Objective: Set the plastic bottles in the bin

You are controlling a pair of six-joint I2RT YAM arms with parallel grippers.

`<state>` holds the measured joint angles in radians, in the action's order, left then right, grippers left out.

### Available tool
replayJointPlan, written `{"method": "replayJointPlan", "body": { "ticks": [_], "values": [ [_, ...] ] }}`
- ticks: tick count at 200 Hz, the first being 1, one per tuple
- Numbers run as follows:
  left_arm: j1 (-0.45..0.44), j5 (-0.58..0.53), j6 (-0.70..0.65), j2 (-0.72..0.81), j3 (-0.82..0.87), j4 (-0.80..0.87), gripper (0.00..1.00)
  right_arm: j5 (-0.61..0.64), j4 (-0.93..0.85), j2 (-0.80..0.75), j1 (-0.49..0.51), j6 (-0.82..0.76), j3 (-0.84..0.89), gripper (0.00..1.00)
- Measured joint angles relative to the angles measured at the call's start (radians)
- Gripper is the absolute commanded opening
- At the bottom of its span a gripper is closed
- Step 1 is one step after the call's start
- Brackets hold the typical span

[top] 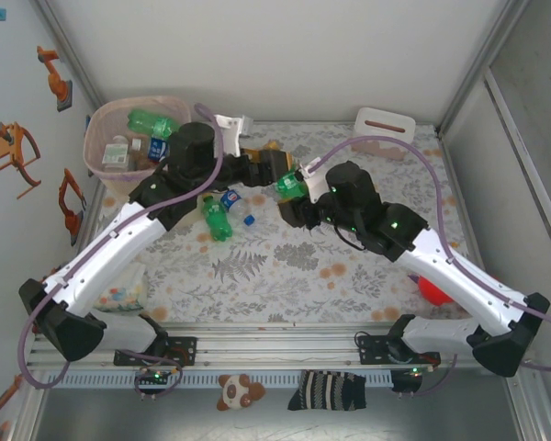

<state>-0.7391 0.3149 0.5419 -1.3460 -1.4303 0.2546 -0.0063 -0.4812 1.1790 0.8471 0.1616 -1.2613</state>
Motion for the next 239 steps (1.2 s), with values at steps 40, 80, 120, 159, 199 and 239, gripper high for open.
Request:
{"method": "replayJointPlan", "body": {
  "ticks": [40,80,120,159,199,239],
  "values": [
    [-0.035,0.025,-0.015,-0.016,0.0,-0.018,0.89,0.029,0.0,-0.024,0.0,0.0,-0.011,0.45],
    [-0.062,0.073,-0.026,-0.019,0.0,-0.045,0.85,0.069,0.001,-0.066,0.0,0.008,-0.011,0.45],
    [-0.078,0.117,-0.031,-0.02,0.0,-0.069,0.81,0.088,0.008,-0.092,0.0,0.018,-0.011,0.45],
    [-0.091,0.147,-0.032,-0.035,0.0,-0.091,0.81,0.09,0.03,-0.101,-0.001,0.026,-0.011,0.46],
    [-0.099,0.153,-0.031,-0.047,0.0,-0.112,0.75,0.09,0.029,-0.103,-0.001,0.026,-0.011,0.45],
    [-0.106,0.151,-0.031,-0.047,-0.001,-0.121,0.68,0.09,0.029,-0.103,-0.001,0.026,-0.011,0.46]
  ]
}}
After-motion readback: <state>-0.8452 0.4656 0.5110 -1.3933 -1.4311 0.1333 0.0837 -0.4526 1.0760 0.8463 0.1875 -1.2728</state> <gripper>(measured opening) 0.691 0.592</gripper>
